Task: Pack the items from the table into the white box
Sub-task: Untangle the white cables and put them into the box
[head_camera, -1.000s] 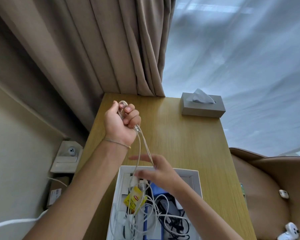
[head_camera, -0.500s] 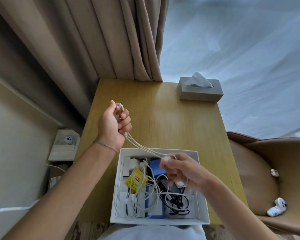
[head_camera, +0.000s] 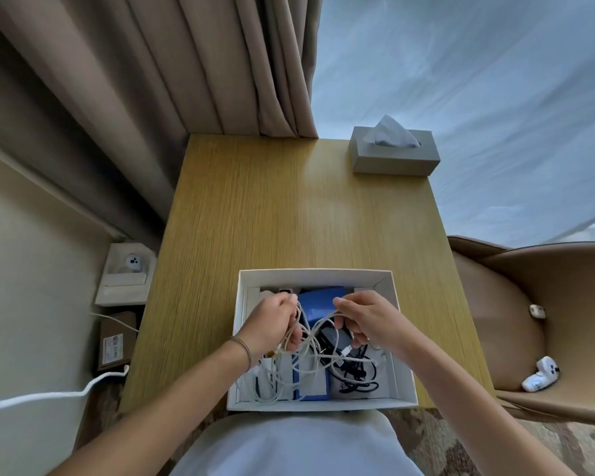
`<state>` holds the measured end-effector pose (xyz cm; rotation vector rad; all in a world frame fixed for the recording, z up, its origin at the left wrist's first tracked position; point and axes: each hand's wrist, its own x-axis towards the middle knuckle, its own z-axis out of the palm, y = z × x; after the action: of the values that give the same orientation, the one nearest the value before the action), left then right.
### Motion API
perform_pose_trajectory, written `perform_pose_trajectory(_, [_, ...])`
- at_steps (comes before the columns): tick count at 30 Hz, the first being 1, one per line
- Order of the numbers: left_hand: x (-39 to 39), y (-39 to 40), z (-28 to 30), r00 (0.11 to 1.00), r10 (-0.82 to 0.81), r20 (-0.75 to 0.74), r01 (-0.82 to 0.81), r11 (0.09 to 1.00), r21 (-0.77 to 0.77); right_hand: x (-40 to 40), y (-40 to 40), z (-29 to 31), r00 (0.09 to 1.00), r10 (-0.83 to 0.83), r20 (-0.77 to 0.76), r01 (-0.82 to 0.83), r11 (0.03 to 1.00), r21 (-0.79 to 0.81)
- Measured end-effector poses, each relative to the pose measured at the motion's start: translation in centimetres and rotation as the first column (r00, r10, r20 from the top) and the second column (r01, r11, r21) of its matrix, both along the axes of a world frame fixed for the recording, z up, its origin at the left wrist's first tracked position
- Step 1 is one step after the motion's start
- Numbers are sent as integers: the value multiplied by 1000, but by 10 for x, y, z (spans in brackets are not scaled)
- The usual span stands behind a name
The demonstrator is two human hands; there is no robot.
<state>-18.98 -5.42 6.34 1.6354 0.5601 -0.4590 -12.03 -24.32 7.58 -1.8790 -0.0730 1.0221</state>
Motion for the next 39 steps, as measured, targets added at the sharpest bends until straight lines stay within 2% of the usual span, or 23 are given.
perform_pose_trajectory(2, [-4, -1, -11, 996, -88, -14, 89, 988, 130, -4, -3, -5, 999, 39, 2, -39, 999, -31])
perform_pose_trajectory(4, [-5, 0, -22, 981, -196, 6, 181, 913, 366, -7, -6, -11, 997, 71, 43, -67, 994, -80])
perform_pose_trajectory(6, [-7, 2, -34, 947, -320, -5, 260, 761, 594, -9, -9, -18, 990, 91, 110, -76, 988, -135])
perform_pose_trajectory(8, [-8, 4, -44, 911, -412, -18, 284, 596, 751, -10, -11, -25, 974, 118, 191, -83, 979, -185])
perform_pose_trajectory(11, [-7, 7, -54, 881, -473, 4, 227, 431, 873, -11, -12, -36, 921, 178, 348, -83, 959, -270])
perform_pose_trajectory(14, [-3, 11, -58, 850, -526, -21, 220, 320, 922, -11, -11, -45, 800, 285, 529, -66, 917, -393])
perform_pose_trajectory(16, [-3, 10, -57, 831, -556, -31, 215, 269, 939, -9, -11, -49, 745, 311, 590, -38, 903, -428])
perform_pose_trajectory(20, [-1, 11, -51, 804, -594, -9, 207, 265, 942, -4, -11, -57, 682, 364, 634, -33, 881, -471])
perform_pose_trajectory(22, [-2, 16, -46, 802, -597, 27, 217, 333, 918, -3, -11, -58, 668, 362, 650, -21, 883, -470])
perform_pose_trajectory(24, [-4, 23, -38, 806, -580, 117, 191, 442, 877, -4, -11, -56, 654, 320, 686, 8, 903, -429])
perform_pose_trajectory(27, [-11, 34, -24, 808, -507, 301, 34, 550, 835, -5, -16, -48, 607, 237, 758, 73, 934, -351])
perform_pose_trajectory(30, [-24, 50, -15, 822, -414, 390, -116, 548, 828, -6, -28, -38, 549, 198, 812, 146, 934, -326])
perform_pose_trajectory(34, [-43, 67, -20, 909, -251, 332, -163, 520, 839, -10, -52, -34, 526, 182, 831, 223, 913, -341])
perform_pose_trajectory(39, [-57, 71, -36, 968, -164, 191, -78, 526, 847, -15, -73, -36, 538, 248, 805, 254, 864, -436])
